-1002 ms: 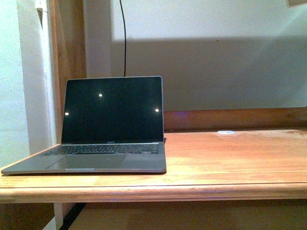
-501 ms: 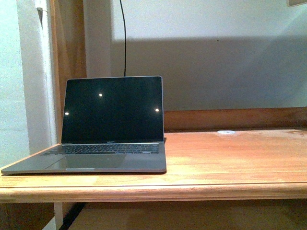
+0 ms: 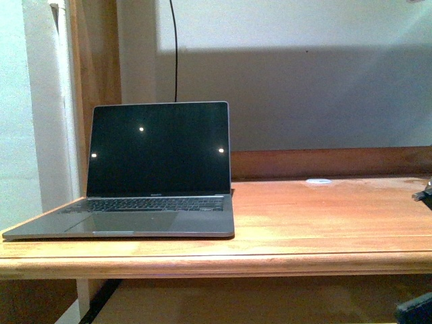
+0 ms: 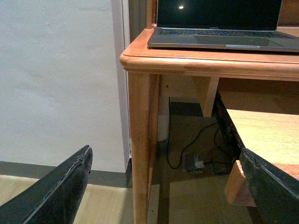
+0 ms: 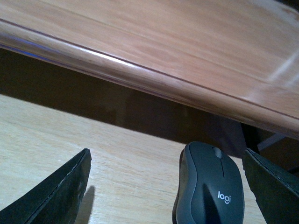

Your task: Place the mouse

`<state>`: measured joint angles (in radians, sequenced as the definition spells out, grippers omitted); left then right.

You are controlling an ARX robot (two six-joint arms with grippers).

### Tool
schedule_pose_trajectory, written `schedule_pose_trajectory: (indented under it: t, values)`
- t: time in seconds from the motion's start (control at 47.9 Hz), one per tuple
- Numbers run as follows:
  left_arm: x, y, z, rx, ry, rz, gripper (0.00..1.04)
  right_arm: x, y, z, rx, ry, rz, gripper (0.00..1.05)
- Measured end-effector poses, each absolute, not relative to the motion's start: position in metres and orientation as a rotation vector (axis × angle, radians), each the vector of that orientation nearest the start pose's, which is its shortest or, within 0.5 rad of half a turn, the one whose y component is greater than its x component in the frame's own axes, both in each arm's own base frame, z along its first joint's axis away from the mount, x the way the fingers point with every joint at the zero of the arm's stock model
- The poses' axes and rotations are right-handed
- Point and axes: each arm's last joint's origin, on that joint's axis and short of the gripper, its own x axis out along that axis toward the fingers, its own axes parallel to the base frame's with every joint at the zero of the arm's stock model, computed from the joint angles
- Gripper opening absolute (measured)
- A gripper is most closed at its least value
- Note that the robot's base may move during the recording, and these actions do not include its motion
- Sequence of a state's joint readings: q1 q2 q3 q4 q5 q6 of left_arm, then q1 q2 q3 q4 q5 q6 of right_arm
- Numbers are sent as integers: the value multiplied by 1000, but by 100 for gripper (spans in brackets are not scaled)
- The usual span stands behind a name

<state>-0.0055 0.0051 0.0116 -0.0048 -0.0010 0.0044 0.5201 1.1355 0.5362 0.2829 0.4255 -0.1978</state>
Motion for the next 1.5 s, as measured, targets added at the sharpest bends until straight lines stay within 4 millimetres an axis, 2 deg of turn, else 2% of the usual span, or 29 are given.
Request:
schedule_pose_trajectory:
  t: [0.188,0.334,0.605,0.981,1.106,1.252,1.503]
  values:
    - [97,0,167,4,-2,-4,97,231,99,219,-346,368,68,97]
    - [97,-1,167,4,-2,-5,97,240,89,217,-330,453,42,97]
    - [97,-1,167,4,-2,-5,97,248,78,210,-299,542,29,97]
    - [97,-1,167,4,-2,-5,97,254,74,204,-223,596,36,97]
    - [97,-1,167,4,-2,-5,97,254,75,203,-203,602,48,83]
    - [97,-1,167,4,-2,-5,97,255,75,202,-195,605,54,59]
    - [97,-1,167,4,-2,-5,97,253,67,207,-172,605,57,56]
